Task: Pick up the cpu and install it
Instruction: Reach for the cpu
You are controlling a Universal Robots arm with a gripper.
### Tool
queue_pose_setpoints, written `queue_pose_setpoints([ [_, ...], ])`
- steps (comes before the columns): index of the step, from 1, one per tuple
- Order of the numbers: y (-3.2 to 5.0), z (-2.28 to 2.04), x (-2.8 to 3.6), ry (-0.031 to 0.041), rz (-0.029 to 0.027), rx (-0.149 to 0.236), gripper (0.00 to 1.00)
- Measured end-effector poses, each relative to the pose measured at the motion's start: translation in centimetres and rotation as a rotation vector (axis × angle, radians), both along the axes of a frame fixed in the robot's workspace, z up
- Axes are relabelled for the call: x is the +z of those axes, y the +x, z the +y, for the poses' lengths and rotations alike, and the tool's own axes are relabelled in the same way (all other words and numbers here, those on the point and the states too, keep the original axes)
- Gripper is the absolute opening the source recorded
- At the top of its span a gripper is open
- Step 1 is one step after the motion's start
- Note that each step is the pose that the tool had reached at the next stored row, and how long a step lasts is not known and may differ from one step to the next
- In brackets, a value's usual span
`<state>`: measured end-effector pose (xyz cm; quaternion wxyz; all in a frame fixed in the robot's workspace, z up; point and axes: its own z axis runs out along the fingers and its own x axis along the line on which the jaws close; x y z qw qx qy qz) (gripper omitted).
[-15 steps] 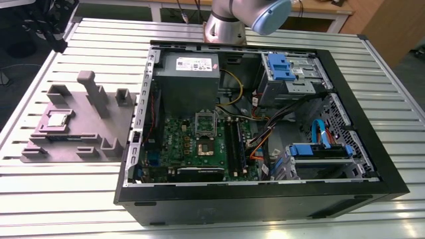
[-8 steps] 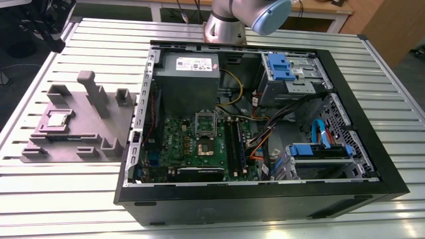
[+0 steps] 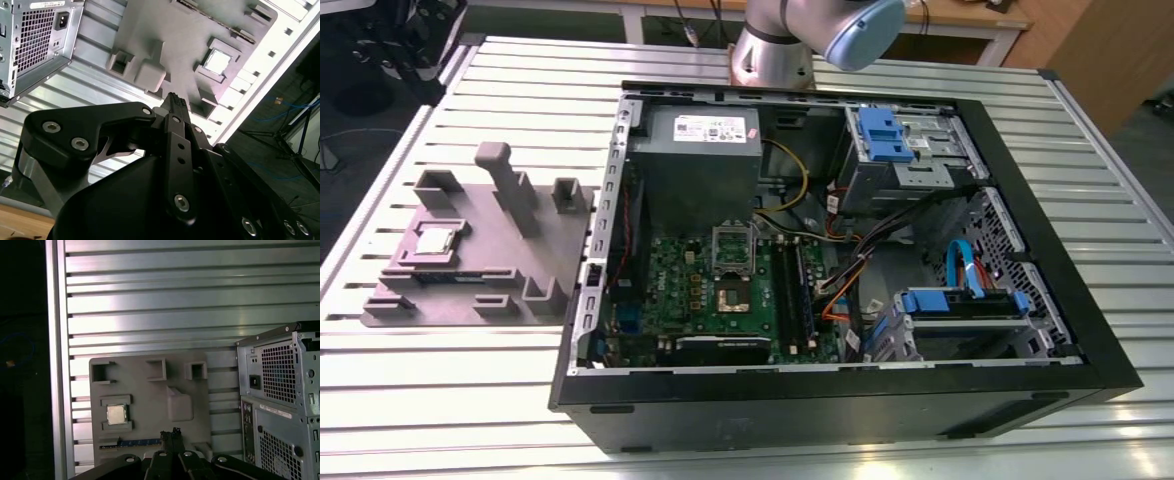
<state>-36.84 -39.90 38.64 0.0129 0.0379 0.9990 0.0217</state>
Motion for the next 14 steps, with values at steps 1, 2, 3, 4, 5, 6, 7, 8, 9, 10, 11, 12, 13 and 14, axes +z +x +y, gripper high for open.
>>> queue_pose_setpoints([
  [1,-0.06,0.0,0.0,0.0,0.0,0.0,0.1],
  [2,-0.11,0.0,-0.01,0.0,0.0001,0.0,0.1],
  [3,-0.17,0.0,-0.01,0.0,0.0,0.0,0.1],
  [4,-0.23,0.0,-0.02,0.0,0.0,0.0,0.1],
  [5,-0.28,0.0,-0.02,0.0,0.0,0.0,0.1],
  [6,-0.34,0.0,-0.03,0.0,0.0,0.0,0.1],
  [7,-0.4,0.0,-0.03,0.0,0.0,0.0,0.1],
  [8,-0.46,0.0,-0.03,0.0,0.0,0.0,0.1],
  [9,-0.51,0.0,-0.04,0.0,0.0,0.0,0.1],
  [10,-0.57,0.0,-0.05,0.0,0.0,0.0,0.1],
  [11,-0.63,0.0,-0.05,0.0,0.0,0.0,0.1],
  [12,-0.68,0.0,-0.06,0.0,-0.0001,0.0,0.1],
  [13,-0.74,0.0,-0.05,-0.0001,0.0001,0.0,0.1],
  [14,-0.79,0.0,-0.06,0.0,0.0,0.0,0.1],
])
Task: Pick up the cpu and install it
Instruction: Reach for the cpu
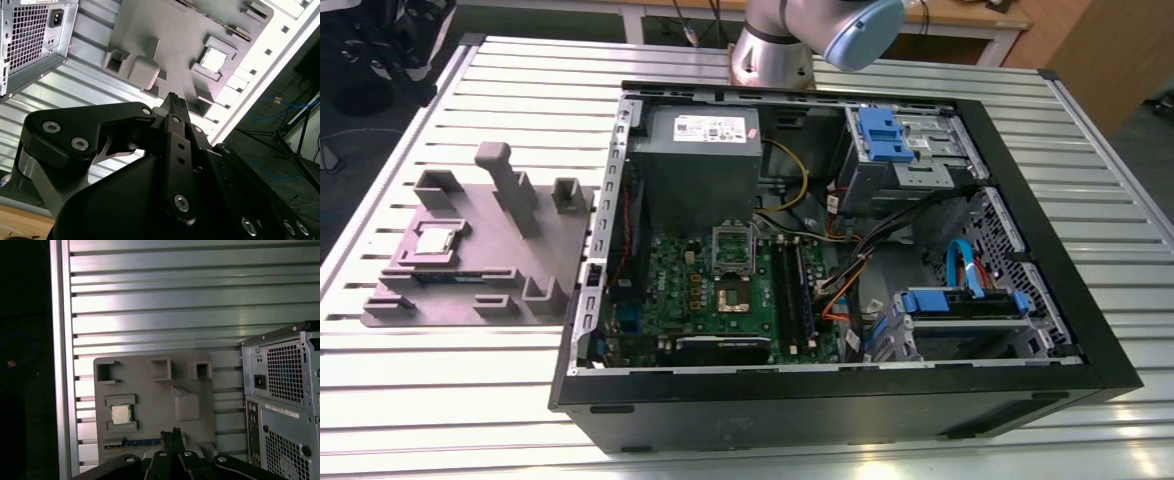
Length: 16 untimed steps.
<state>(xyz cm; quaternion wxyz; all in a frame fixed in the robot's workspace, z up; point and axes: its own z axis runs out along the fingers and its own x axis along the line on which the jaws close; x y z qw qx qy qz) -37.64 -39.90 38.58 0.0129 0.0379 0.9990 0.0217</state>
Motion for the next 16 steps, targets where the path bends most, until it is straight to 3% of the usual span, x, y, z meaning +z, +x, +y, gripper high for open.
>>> queue_pose_setpoints([
  [16,-0.92,0.0,-0.07,0.0001,0.0,0.0,0.1],
])
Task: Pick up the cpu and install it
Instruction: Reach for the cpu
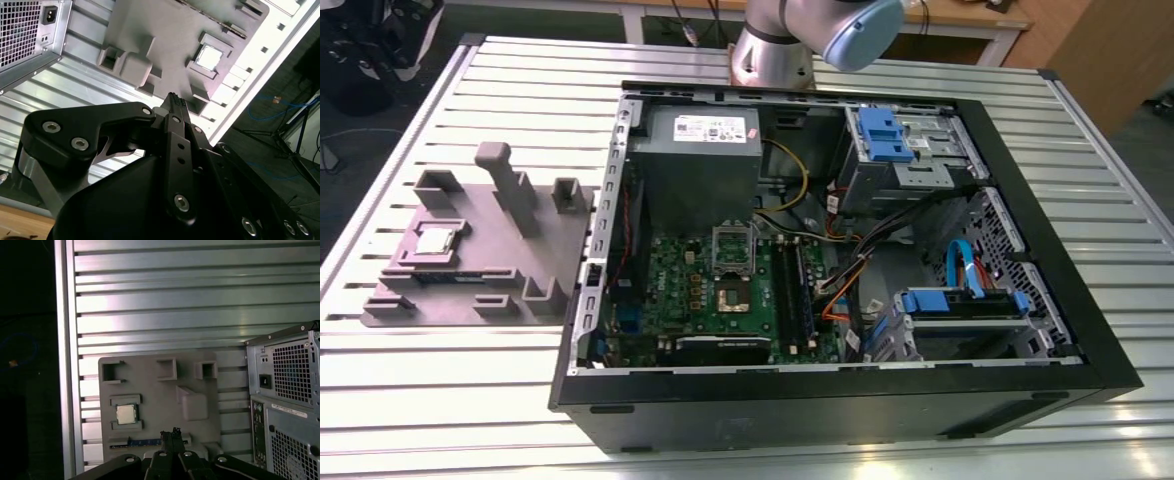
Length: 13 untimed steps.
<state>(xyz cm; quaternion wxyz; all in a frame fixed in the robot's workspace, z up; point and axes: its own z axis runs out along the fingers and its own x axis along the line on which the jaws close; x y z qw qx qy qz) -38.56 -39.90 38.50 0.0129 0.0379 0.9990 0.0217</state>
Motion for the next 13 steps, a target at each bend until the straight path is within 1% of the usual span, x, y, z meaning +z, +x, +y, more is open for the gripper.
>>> queue_pose_setpoints([
  [13,-0.79,0.0,-0.06,0.0,0.0001,0.0,0.1],
])
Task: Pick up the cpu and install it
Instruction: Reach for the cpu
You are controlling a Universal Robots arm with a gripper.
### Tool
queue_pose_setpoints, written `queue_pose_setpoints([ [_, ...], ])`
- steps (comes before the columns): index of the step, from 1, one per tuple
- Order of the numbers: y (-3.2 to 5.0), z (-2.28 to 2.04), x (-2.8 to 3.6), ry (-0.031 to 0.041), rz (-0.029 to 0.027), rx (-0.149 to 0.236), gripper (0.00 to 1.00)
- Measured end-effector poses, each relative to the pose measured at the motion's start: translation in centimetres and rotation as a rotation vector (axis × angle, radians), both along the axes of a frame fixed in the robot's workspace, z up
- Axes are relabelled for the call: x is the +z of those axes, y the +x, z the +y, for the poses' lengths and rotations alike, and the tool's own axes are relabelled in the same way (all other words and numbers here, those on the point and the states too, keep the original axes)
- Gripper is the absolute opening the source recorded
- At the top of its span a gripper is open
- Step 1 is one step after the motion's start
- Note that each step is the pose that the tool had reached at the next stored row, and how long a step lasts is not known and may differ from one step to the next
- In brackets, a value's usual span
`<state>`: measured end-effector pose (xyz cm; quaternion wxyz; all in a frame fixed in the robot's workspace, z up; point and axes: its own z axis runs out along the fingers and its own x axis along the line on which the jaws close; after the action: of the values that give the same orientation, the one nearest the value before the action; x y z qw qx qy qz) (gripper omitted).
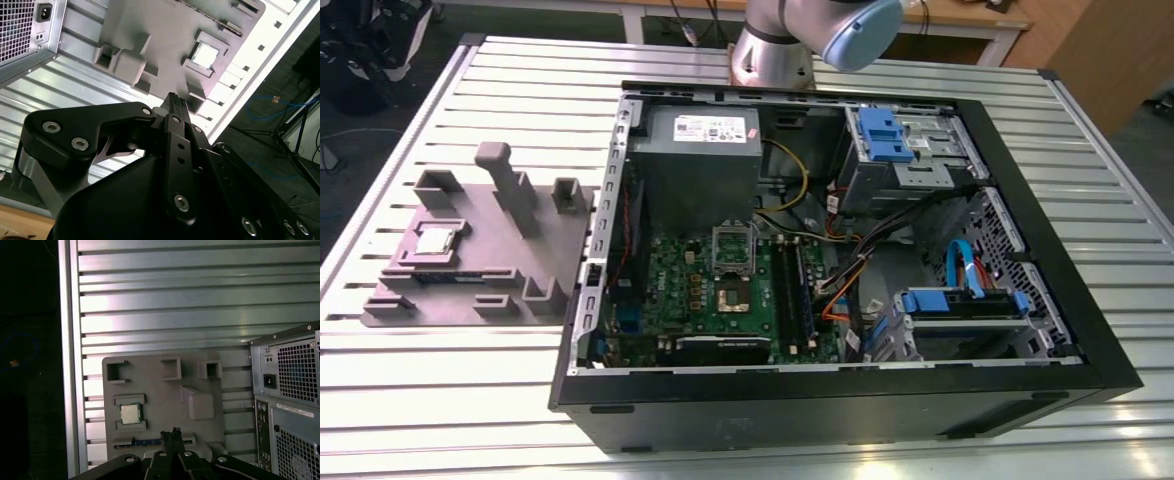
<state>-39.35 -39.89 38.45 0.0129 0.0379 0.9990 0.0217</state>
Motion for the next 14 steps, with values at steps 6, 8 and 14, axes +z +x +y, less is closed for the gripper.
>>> queue_pose_setpoints([
  [6,0.0,0.0,-0.01,0.0,0.0,0.0,0.1],
  [8,0.0,0.0,-0.01,0.0,-0.0001,0.0,0.1],
  [14,-0.06,0.0,0.0,-0.0001,-0.0001,0.0,0.1],
])
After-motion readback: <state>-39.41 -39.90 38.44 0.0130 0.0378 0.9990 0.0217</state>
